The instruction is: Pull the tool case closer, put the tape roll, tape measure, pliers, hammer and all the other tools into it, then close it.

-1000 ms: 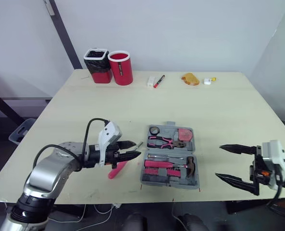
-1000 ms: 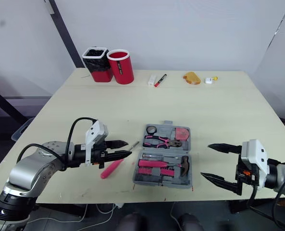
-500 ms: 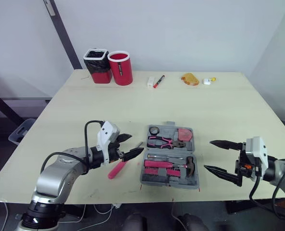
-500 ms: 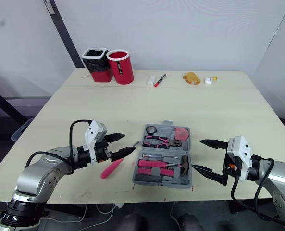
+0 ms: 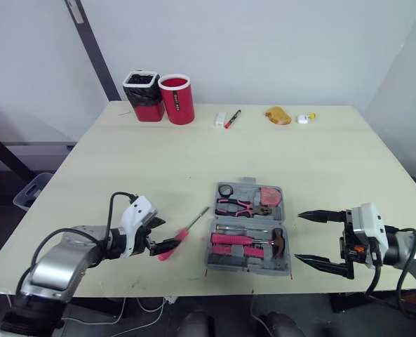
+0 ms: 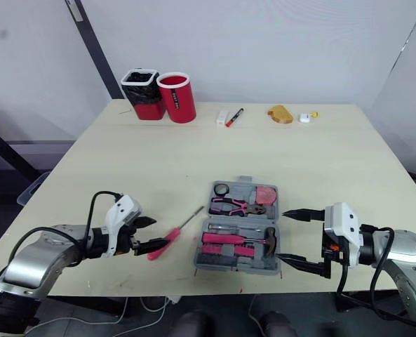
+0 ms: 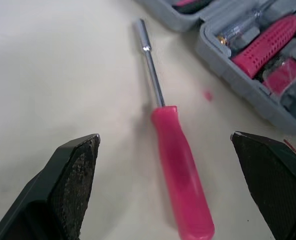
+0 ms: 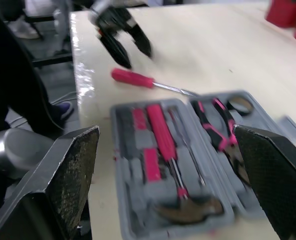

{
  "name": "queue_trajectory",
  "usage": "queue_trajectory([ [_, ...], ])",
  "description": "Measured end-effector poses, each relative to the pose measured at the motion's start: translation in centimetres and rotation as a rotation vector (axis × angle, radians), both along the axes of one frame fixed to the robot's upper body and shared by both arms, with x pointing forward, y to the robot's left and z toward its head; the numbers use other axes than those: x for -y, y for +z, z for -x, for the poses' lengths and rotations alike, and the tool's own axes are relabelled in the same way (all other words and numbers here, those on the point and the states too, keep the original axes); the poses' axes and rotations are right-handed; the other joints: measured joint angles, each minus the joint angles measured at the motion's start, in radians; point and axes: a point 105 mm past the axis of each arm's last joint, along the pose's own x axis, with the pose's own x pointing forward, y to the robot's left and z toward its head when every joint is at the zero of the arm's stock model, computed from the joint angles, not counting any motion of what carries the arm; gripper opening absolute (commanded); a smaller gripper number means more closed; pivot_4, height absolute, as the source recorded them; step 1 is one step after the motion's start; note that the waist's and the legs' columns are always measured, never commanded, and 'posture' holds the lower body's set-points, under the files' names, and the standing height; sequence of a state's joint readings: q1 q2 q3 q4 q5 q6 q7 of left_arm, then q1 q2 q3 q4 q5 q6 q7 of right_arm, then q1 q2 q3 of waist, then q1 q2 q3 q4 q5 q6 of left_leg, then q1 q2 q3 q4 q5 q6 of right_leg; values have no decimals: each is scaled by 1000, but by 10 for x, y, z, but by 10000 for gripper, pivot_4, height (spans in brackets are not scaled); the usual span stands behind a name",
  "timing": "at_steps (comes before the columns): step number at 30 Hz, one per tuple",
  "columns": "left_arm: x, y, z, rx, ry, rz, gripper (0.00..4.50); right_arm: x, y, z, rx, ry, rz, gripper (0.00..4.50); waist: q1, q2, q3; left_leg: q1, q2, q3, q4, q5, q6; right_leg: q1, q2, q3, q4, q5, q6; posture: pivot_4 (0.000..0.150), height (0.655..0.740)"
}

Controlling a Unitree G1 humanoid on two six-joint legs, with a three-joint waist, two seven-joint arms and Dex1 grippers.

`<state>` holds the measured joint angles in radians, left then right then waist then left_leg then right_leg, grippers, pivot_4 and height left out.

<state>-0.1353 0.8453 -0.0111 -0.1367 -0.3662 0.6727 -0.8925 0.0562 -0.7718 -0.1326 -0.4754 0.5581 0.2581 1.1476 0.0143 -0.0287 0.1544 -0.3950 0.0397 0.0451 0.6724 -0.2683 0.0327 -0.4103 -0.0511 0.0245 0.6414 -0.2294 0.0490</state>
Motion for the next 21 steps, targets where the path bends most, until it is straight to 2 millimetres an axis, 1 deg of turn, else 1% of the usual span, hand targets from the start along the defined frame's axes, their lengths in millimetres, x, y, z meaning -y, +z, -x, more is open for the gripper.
queue_trajectory([
  [2, 2, 1, -4, 5, 3, -8, 44743, -1, 1, 0, 4, 1, 1, 45000, 0, 0, 0, 0, 0, 0, 0, 0, 0, 0, 0, 0, 0, 0, 0, 1500, 7400],
  [3, 6, -2, -6, 1, 5, -19, 44743, -2, 2, 1, 10, 0, 1, 45000, 0, 0, 0, 0, 0, 0, 0, 0, 0, 0, 0, 0, 0, 0, 0, 1500, 7400],
  [10, 23, -17, -4, -24, 55, -42, 44743, -1, 0, 2, 3, -13, 6, 45000, -1, 0, 0, 0, 0, 0, 0, 0, 0, 0, 0, 0, 0, 0, 0, 1500, 7400],
  [15, 28, -20, -3, -21, 130, -71, 44743, -1, -1, 2, -1, -26, 6, 45000, -1, 0, 0, 0, 0, -1, 0, 0, 0, 0, 0, 0, 1, 0, 0, 1500, 7400],
  [17, 27, -25, -4, -15, 175, -90, 44743, -1, -1, 2, -3, -28, 8, 45000, -1, 0, 0, 0, 0, -1, 0, 0, 0, 0, 0, 0, 1, 0, 0, 1500, 7400],
  [21, 26, -26, -6, 0, 198, -100, 44743, -1, -1, 2, -9, -27, 16, 45000, -1, 0, 0, 0, 0, -1, 0, 0, 0, 0, 0, 0, 1, 0, 0, 1500, 7400],
])
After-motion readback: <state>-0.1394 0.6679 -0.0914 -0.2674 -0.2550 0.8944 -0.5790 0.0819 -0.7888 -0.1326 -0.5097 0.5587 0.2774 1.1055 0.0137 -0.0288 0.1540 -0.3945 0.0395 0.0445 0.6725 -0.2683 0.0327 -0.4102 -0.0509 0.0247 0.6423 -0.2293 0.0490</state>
